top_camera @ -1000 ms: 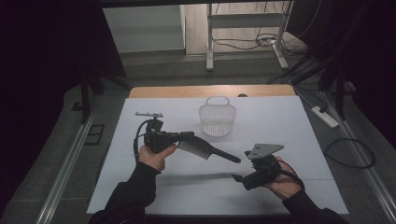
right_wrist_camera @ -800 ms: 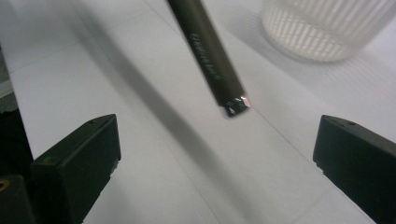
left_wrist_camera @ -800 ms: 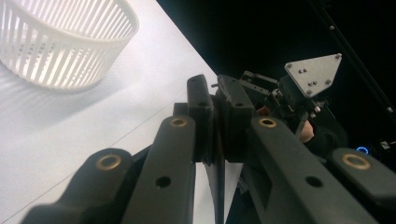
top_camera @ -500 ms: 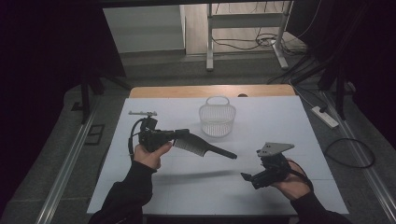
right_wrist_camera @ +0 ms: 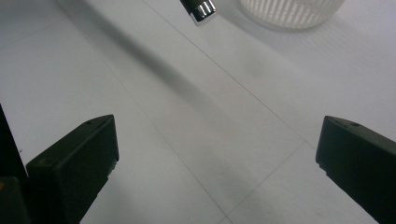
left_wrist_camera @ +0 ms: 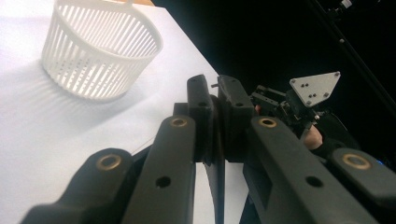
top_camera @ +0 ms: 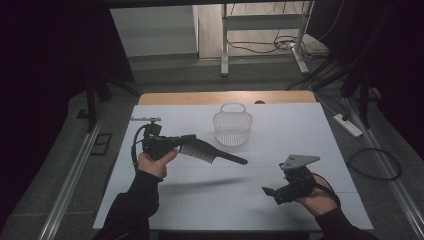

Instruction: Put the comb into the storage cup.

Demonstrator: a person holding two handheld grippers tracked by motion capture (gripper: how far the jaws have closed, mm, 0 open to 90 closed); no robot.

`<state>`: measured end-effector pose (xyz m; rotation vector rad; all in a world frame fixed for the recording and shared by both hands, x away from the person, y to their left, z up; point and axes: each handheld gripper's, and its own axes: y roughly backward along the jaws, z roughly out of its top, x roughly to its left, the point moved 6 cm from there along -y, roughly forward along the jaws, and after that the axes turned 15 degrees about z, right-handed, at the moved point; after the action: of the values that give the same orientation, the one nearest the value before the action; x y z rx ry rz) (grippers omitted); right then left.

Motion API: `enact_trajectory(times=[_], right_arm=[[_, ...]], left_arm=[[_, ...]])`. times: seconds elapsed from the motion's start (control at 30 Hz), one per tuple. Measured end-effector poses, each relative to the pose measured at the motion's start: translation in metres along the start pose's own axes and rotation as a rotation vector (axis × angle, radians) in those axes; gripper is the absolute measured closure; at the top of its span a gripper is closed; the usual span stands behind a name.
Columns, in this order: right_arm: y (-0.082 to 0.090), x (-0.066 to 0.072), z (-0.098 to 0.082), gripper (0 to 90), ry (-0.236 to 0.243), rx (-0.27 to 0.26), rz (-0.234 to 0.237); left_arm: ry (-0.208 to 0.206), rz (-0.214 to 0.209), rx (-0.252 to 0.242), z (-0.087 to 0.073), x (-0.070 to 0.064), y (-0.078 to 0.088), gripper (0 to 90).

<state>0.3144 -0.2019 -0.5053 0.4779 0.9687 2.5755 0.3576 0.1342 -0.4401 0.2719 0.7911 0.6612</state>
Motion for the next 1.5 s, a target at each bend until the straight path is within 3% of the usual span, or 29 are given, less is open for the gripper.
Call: enact_trajectory(times=[0.3, 0.7, 1.0, 1.23, 1.3, 1.5], right_arm=[[0.007, -0.003, -0.011, 0.0, 0.019, 0.019, -0.041], [0.037, -0.012, -0.029, 0.0, -0.074, -0.031, -0.105], [0.047, -0.014, -0.038, 0.0, -0.096, -0.029, -0.135], [0.059, -0.014, -0.047, 0.0, -0.148, -0.051, -0.167], [0.066, -0.015, -0.05, 0.0, -0.185, -0.067, -0.197], [0.071, -0.013, -0.054, 0.0, -0.225, -0.062, -0.235]], left_arm=[[0.009, 0.002, -0.02, 0.012, 0.004, 0.009, 84.0], [-0.01, 0.034, -0.025, 0.035, 0.004, 0.018, 84.0], [0.0, 0.051, -0.022, 0.048, 0.006, 0.02, 84.1], [-0.008, 0.079, -0.026, 0.06, 0.008, 0.021, 84.0], [-0.01, 0.091, -0.023, 0.065, 0.008, 0.021, 84.1], [-0.006, 0.093, -0.028, 0.074, 0.007, 0.022, 84.0]])
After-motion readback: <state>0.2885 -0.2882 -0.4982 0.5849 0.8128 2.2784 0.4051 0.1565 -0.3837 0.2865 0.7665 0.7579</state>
